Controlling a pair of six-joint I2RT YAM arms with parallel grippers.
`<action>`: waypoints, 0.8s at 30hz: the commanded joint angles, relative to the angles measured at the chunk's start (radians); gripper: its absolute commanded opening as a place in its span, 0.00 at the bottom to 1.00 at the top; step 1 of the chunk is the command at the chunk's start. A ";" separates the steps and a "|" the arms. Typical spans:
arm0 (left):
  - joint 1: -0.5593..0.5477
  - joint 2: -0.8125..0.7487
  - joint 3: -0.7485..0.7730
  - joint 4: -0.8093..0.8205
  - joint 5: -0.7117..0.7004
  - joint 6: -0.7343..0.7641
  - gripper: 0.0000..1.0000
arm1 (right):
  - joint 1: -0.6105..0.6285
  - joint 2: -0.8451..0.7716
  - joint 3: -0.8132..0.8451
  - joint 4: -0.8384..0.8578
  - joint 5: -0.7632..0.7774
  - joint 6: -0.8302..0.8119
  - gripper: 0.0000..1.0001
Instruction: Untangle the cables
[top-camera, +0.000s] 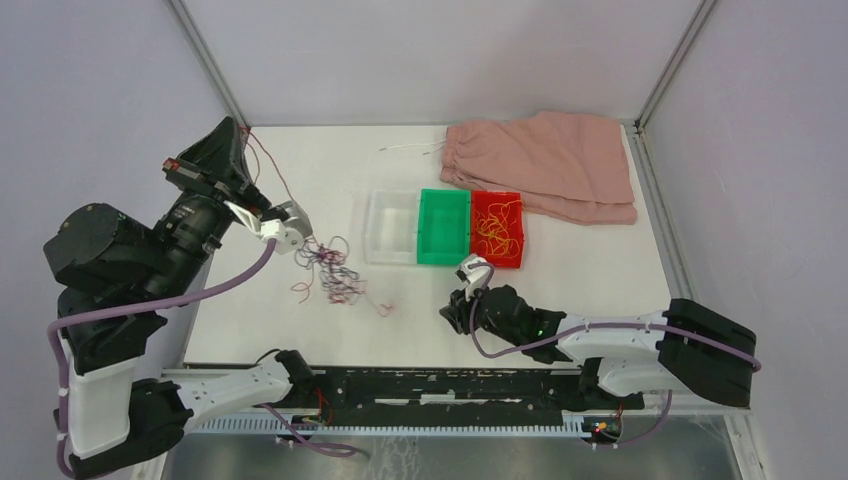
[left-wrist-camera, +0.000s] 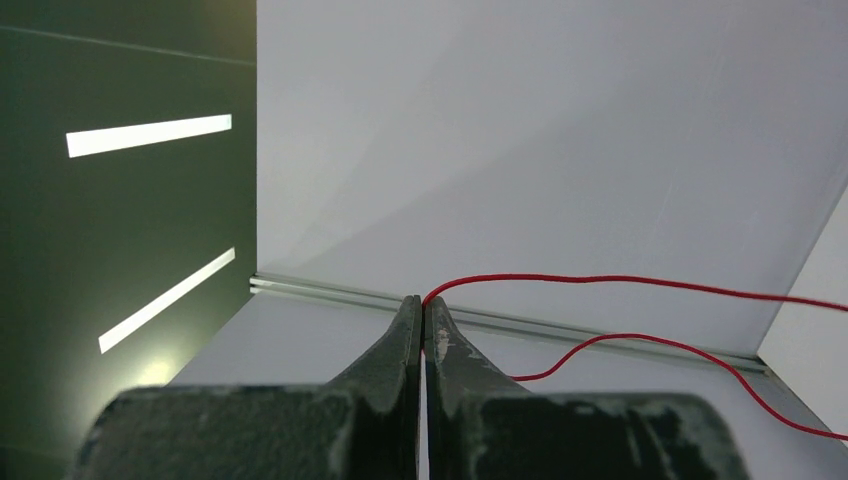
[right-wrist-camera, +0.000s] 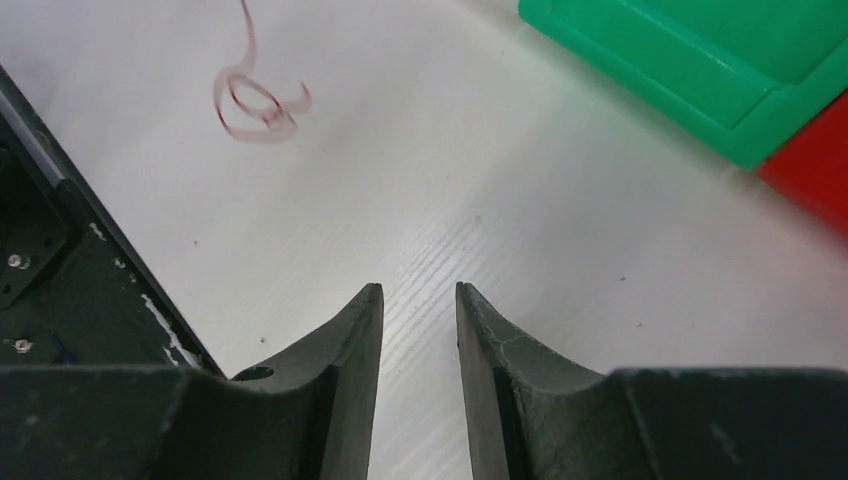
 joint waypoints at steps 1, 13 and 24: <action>-0.009 -0.024 -0.016 0.063 -0.062 0.045 0.03 | 0.002 0.073 0.027 0.054 0.033 0.019 0.38; -0.009 -0.085 -0.113 0.034 -0.045 0.008 0.03 | 0.055 0.254 0.260 0.075 -0.078 -0.032 0.63; -0.009 -0.093 -0.132 0.033 -0.042 0.016 0.03 | 0.074 0.386 0.381 0.139 -0.171 -0.040 0.71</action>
